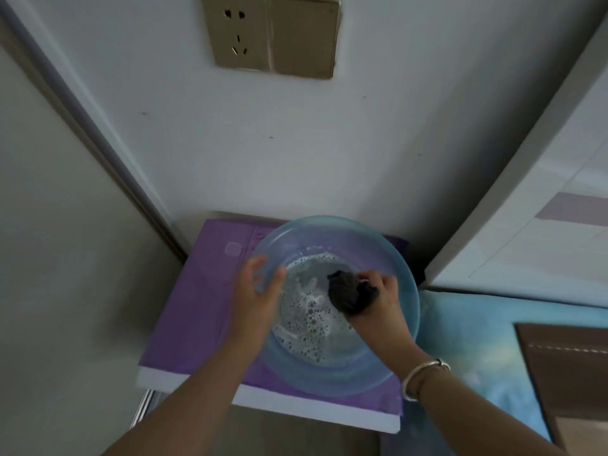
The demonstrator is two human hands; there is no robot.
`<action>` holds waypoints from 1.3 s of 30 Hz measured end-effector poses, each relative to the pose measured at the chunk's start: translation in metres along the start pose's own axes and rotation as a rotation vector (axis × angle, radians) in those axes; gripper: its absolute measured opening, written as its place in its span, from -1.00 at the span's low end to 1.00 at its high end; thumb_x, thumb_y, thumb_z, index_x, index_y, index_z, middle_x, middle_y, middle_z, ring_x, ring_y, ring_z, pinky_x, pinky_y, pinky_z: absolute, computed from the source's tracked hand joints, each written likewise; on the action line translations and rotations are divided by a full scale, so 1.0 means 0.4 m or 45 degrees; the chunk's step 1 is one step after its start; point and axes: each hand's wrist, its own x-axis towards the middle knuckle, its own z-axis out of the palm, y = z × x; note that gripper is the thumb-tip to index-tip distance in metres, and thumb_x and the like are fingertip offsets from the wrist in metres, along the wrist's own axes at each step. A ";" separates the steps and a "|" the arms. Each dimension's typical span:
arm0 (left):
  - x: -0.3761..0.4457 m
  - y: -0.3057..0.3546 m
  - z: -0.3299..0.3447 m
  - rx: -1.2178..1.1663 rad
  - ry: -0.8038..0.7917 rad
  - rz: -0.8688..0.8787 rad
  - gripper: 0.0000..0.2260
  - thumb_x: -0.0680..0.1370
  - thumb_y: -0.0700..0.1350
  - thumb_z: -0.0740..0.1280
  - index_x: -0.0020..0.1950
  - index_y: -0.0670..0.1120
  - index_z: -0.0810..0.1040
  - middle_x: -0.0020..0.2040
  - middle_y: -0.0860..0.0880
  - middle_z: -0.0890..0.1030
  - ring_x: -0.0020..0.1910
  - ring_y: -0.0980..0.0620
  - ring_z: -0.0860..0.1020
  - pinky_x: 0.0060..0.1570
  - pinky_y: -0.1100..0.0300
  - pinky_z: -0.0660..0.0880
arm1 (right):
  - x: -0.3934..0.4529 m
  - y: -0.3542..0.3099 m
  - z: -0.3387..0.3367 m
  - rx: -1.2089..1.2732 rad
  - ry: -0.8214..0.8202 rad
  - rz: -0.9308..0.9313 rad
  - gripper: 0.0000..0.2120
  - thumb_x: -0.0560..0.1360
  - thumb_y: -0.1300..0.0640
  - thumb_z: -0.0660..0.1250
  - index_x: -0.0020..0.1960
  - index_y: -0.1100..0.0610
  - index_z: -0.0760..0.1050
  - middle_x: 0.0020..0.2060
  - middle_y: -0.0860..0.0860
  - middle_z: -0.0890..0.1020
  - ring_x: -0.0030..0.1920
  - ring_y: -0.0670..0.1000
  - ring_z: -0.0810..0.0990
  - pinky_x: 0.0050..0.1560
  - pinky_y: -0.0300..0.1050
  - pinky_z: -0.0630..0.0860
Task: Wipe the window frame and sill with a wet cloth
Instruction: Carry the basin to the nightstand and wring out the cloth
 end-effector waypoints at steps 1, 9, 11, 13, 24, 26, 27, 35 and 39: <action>-0.029 0.031 0.007 -0.138 -0.199 -0.123 -0.83 0.52 0.01 0.35 0.07 0.00 0.53 0.04 0.04 0.59 0.03 0.03 0.57 -0.10 0.29 0.51 | -0.008 -0.033 0.005 0.121 -0.067 -0.046 -0.53 0.25 0.18 0.54 0.02 0.00 0.35 -0.02 0.04 0.43 0.03 0.10 0.49 -0.02 -0.30 0.34; -0.042 0.088 -0.124 -0.254 -0.206 -0.154 -0.77 0.55 -0.02 0.31 -0.25 -0.11 0.51 -0.27 -0.06 0.60 -0.22 0.03 0.55 -0.20 0.21 0.46 | 0.020 -0.230 -0.030 0.679 -0.728 0.076 -0.72 0.40 0.22 0.48 0.03 0.25 0.49 -0.19 0.02 0.63 -0.28 -0.14 0.62 -0.29 -0.20 0.55; -0.025 0.086 -0.163 -0.231 -0.123 -0.098 -0.75 0.58 -0.02 0.25 -0.25 -0.10 0.50 -0.29 -0.06 0.57 -0.23 0.02 0.52 -0.19 0.13 0.48 | 0.027 -0.256 -0.028 0.847 -0.681 0.107 -0.87 0.50 0.26 0.35 0.04 0.24 0.56 -0.19 0.02 0.66 -0.22 -0.08 0.63 -0.21 -0.19 0.57; -0.019 0.085 -0.184 -0.237 -0.076 -0.093 -0.76 0.61 -0.08 0.20 -0.22 -0.07 0.53 -0.27 -0.06 0.58 -0.21 -0.01 0.53 -0.12 0.05 0.51 | 0.029 -0.274 -0.024 0.968 -0.575 0.130 -0.85 0.53 0.29 0.28 0.05 0.22 0.59 -0.14 0.06 0.68 -0.15 -0.05 0.65 -0.16 -0.25 0.57; -0.041 0.161 -0.246 -0.228 -0.393 -0.082 -0.81 0.54 -0.07 0.33 -0.11 -0.20 0.58 -0.26 -0.06 0.62 -0.27 0.08 0.59 -0.28 0.33 0.48 | 0.039 -0.448 -0.006 1.191 -0.505 0.164 -0.89 0.50 0.25 0.33 -0.21 0.22 0.55 -0.29 0.15 0.56 -0.22 0.09 0.52 -0.15 -0.05 0.45; -0.034 0.173 -0.265 -0.182 -0.347 -0.005 -0.78 0.47 -0.11 0.42 -0.10 -0.29 0.55 -0.23 -0.19 0.60 -0.22 -0.02 0.57 -0.18 0.15 0.48 | 0.052 -0.474 -0.030 1.099 -0.485 0.097 -0.90 0.49 0.25 0.33 -0.16 0.29 0.55 -0.29 0.15 0.55 -0.23 0.07 0.52 -0.17 -0.08 0.46; -0.031 0.183 -0.278 -0.185 -0.319 0.015 -0.77 0.46 -0.12 0.43 -0.11 -0.29 0.55 -0.23 -0.20 0.60 -0.22 -0.04 0.58 -0.17 0.12 0.48 | 0.060 -0.482 -0.045 1.048 -0.464 0.059 -0.88 0.49 0.25 0.33 -0.13 0.32 0.56 -0.28 0.15 0.56 -0.23 0.06 0.53 -0.18 -0.11 0.47; -0.001 0.294 -0.307 -0.829 -0.360 -0.111 -0.90 0.58 -0.16 0.26 -0.09 -0.06 0.55 -0.22 -0.02 0.65 -0.29 0.08 0.62 -0.40 0.24 0.52 | 0.079 -0.466 -0.062 1.051 -0.863 0.414 -0.33 0.44 -0.46 0.03 0.04 0.06 0.61 0.06 0.08 0.66 0.02 -0.04 0.63 0.24 -0.07 0.45; 0.026 0.256 -0.310 -0.474 -0.212 0.049 -0.88 0.58 -0.17 0.29 -0.15 -0.07 0.55 -0.24 -0.02 0.61 -0.25 0.08 0.57 -0.29 0.19 0.48 | 0.036 -0.464 -0.028 1.447 -1.033 0.601 -0.57 0.56 -0.08 0.15 0.06 0.20 0.65 0.05 0.18 0.66 0.02 0.08 0.66 0.11 -0.07 0.51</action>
